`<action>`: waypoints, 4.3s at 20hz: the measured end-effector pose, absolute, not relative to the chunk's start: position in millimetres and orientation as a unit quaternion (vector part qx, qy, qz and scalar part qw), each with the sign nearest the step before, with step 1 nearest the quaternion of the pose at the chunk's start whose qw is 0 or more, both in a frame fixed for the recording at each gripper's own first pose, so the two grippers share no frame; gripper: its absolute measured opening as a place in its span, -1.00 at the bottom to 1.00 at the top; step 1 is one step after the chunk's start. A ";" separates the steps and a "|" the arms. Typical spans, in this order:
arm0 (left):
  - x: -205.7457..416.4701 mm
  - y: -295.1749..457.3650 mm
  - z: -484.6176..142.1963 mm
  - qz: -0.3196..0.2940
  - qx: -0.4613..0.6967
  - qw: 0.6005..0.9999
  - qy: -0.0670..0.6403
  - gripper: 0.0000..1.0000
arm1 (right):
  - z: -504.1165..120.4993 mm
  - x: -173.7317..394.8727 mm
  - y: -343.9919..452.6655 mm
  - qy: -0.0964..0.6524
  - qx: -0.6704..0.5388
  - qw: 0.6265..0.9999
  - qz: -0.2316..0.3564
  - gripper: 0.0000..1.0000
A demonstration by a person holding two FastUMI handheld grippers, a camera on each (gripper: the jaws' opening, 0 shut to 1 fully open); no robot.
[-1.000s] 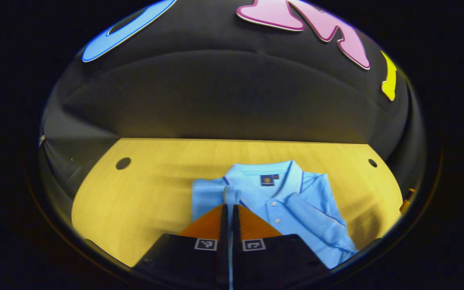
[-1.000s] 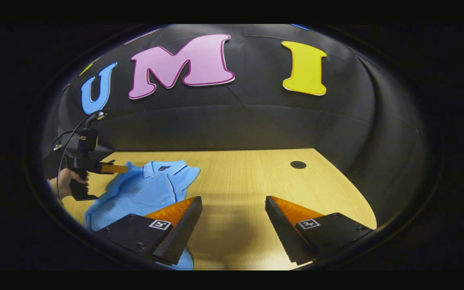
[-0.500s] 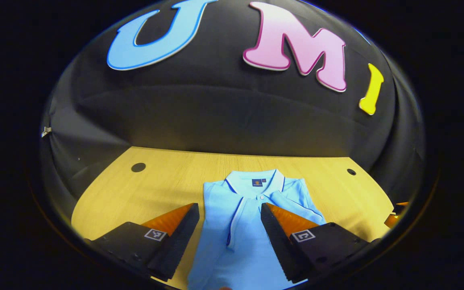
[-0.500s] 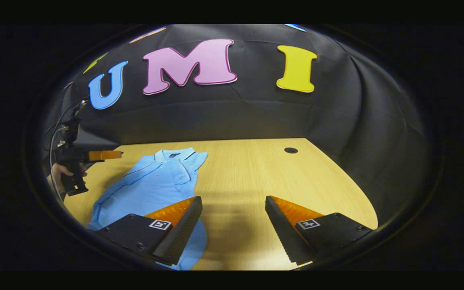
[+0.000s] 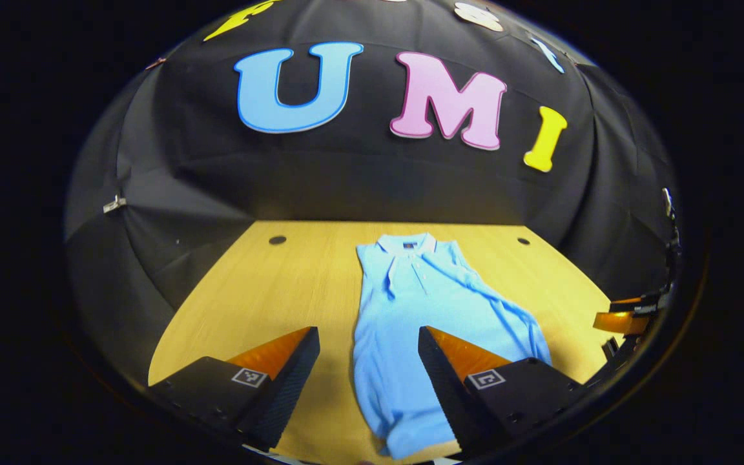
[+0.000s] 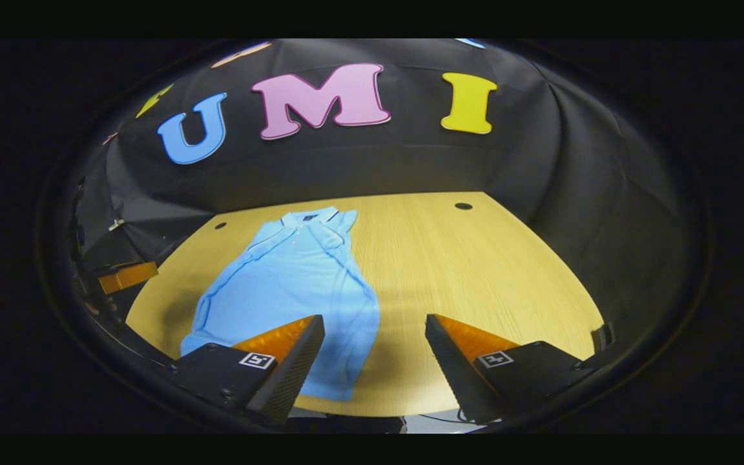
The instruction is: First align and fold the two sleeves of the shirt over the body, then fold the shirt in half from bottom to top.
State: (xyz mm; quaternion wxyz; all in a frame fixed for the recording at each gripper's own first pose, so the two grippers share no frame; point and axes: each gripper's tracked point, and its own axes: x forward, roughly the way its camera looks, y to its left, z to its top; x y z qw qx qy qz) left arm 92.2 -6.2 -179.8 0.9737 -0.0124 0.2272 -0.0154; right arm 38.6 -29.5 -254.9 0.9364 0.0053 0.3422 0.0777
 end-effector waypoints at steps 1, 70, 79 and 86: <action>65.4 -4.6 -203.4 -0.014 -0.015 0.966 0.257 0.93 | -261.0 19.5 -27.2 0.359 0.012 0.930 0.076 0.94; 473.7 -18.1 -184.3 -0.062 -0.061 0.948 0.307 -0.98 | -266.7 456.8 145.0 0.297 0.038 0.937 0.178 -0.89; 515.5 21.7 -193.5 0.016 -0.013 0.958 0.285 0.84 | -309.1 494.7 118.1 0.314 0.030 0.940 0.132 0.66; 425.5 13.0 -86.5 0.006 -0.041 0.986 0.160 0.94 | -231.6 418.2 75.9 0.253 0.019 0.959 0.127 0.96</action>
